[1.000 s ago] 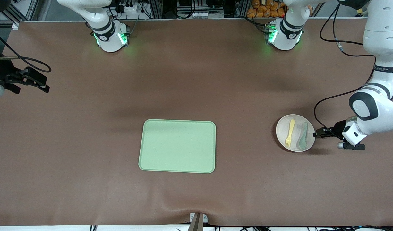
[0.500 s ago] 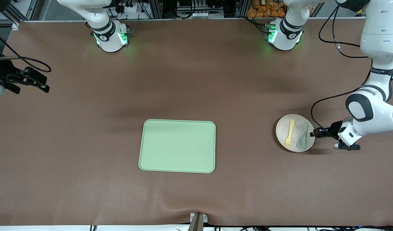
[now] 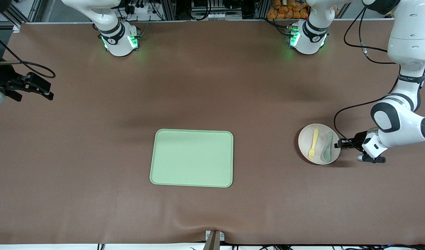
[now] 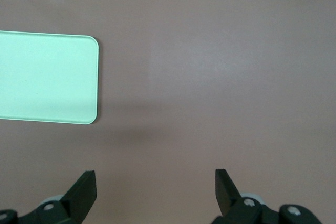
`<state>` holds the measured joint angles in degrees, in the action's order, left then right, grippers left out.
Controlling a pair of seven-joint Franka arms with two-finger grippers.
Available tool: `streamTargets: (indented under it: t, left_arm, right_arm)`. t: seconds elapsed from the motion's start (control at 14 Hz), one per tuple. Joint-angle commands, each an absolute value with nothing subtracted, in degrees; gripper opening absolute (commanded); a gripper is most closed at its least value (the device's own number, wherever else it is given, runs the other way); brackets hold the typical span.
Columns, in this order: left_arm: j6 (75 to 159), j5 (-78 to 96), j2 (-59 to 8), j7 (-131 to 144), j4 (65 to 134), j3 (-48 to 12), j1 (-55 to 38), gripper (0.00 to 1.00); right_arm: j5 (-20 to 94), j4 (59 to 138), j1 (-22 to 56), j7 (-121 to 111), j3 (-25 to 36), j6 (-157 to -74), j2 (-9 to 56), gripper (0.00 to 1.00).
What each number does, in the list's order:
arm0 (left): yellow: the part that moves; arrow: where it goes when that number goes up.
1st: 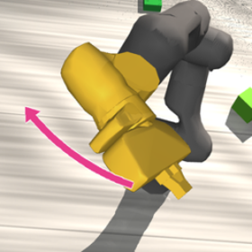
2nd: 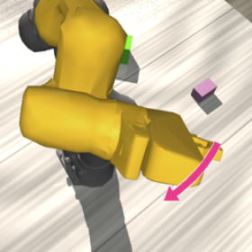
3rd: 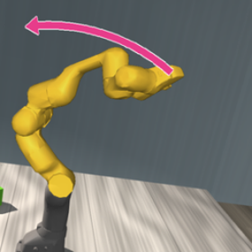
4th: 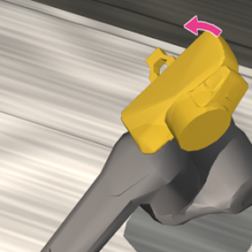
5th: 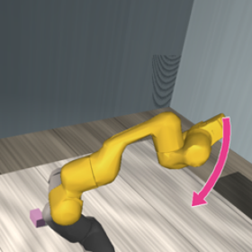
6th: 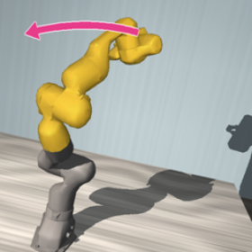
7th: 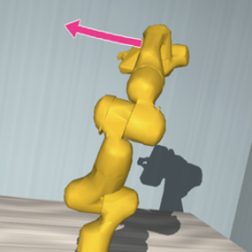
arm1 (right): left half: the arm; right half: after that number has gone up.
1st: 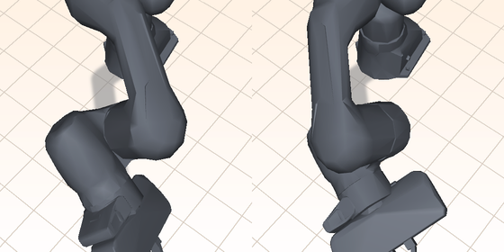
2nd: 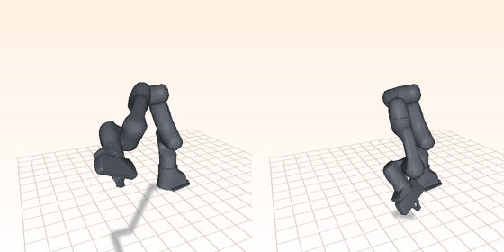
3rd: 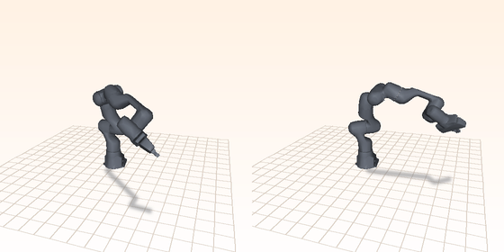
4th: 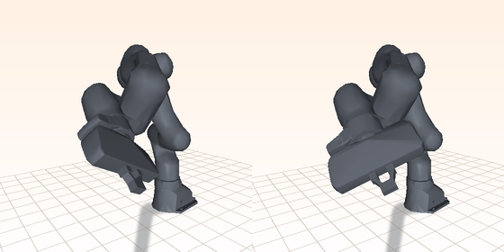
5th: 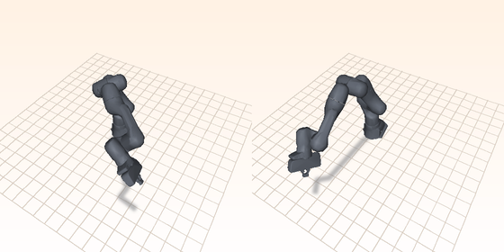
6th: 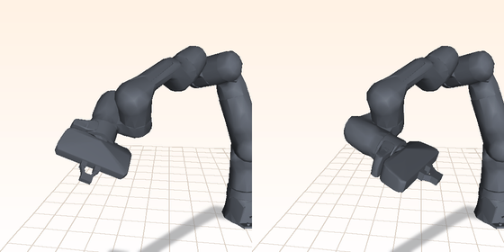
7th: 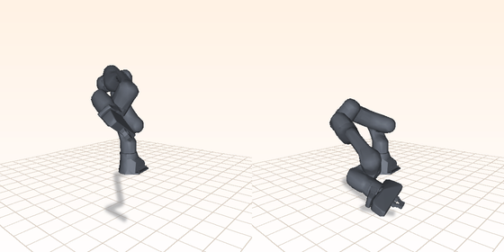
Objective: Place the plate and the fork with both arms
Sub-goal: 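Lower the left gripper and grasp the white plate's rim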
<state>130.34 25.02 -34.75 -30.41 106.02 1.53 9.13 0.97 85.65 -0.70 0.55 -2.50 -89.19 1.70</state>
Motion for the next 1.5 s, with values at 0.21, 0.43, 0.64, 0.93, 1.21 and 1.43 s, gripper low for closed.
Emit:
streamTargets:
  t: [0.21, 0.43, 0.64, 0.93, 1.21, 1.43]
  left_arm:
    - [129.99, 26.37, -35.51, -31.90, 104.07, 1.41, 9.23, 0.00]
    - [129.64, 26.37, -35.33, -31.82, 103.54, 0.45, 9.40, 0.00]
    - [128.85, 29.08, -34.98, -31.73, 102.83, -0.26, 9.67, 0.00]
    - [126.66, 30.59, -34.89, -31.03, 100.38, -1.49, 9.58, 0.00]
    - [125.51, 34.19, -34.89, -29.28, 97.92, -1.58, 8.09, 0.00]
    - [124.63, 34.01, -34.80, -24.37, 95.11, -1.58, 4.93, 0.00]
  right_arm:
    - [1.41, 85.08, -1.49, 0.79, -2.99, -88.59, 1.85, 1.00]
    - [1.41, 85.08, -1.49, 0.79, -2.99, -88.59, 1.76, 1.00]
    - [1.41, 85.08, -1.67, 0.79, -2.99, -88.51, 1.84, 1.00]
    - [1.41, 85.17, -1.67, 0.79, -2.99, -88.51, 1.76, 1.00]
    - [1.41, 85.17, -1.67, 0.79, -2.99, -88.51, 1.84, 1.00]
    - [1.41, 85.17, -1.76, 0.79, -2.90, -88.51, 1.85, 1.00]
